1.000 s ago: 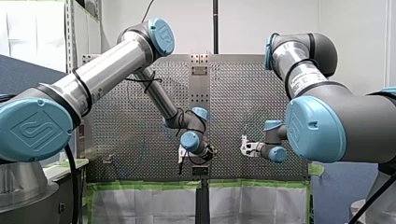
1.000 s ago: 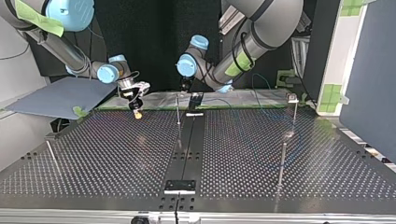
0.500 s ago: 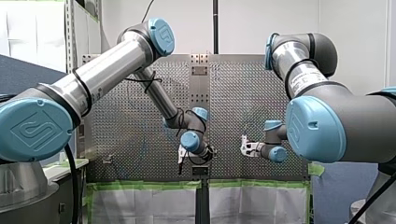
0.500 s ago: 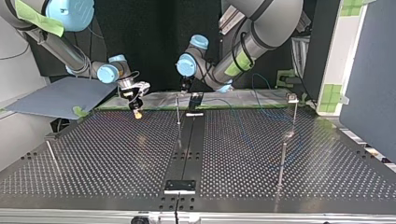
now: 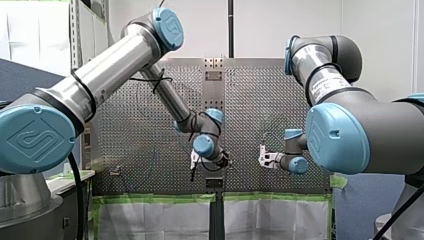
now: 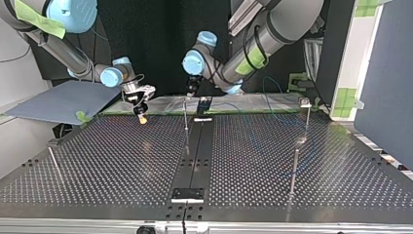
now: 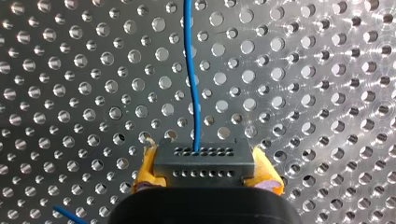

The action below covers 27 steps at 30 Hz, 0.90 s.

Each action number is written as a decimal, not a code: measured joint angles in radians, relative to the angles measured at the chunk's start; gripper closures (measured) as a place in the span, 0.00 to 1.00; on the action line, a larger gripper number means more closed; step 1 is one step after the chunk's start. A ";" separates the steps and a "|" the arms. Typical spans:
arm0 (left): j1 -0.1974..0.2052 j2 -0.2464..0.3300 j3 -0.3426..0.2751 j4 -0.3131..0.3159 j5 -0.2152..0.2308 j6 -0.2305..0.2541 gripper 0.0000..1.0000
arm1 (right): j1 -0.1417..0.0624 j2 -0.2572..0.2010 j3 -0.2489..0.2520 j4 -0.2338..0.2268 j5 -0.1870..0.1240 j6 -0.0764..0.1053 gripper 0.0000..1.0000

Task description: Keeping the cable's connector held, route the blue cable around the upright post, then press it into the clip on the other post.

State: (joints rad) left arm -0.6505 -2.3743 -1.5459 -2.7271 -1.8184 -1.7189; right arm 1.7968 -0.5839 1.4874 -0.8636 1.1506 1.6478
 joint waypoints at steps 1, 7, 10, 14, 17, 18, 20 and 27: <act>0.000 0.007 -0.007 0.007 -0.003 -0.004 0.00 | 0.000 0.000 0.000 0.000 0.000 0.000 1.00; 0.000 0.055 -0.055 0.054 -0.007 -0.046 0.00 | -0.001 0.000 0.000 0.001 0.000 0.000 1.00; -0.001 0.081 -0.080 0.079 -0.009 -0.071 0.00 | -0.001 0.000 0.000 0.001 0.000 0.001 1.00; 0.002 0.115 -0.115 0.099 -0.010 -0.105 0.00 | -0.002 0.000 0.000 0.001 0.000 0.001 1.00; 0.001 0.141 -0.141 0.104 -0.011 -0.131 0.00 | -0.002 0.000 0.000 0.001 0.000 0.001 1.00; 0.000 0.148 -0.148 0.104 -0.012 -0.138 0.00 | -0.002 0.000 0.000 0.002 0.000 0.001 1.00; -0.003 0.166 -0.166 0.104 -0.016 -0.156 0.00 | -0.002 0.000 0.000 0.005 0.000 0.001 1.00; -0.009 0.227 -0.227 0.101 -0.049 -0.217 0.00 | 0.002 0.000 0.000 0.010 0.000 0.001 1.00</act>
State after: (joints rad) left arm -0.6591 -2.1470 -1.7729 -2.6262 -1.8674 -1.9360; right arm 1.7988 -0.5839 1.4873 -0.8540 1.1506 1.6491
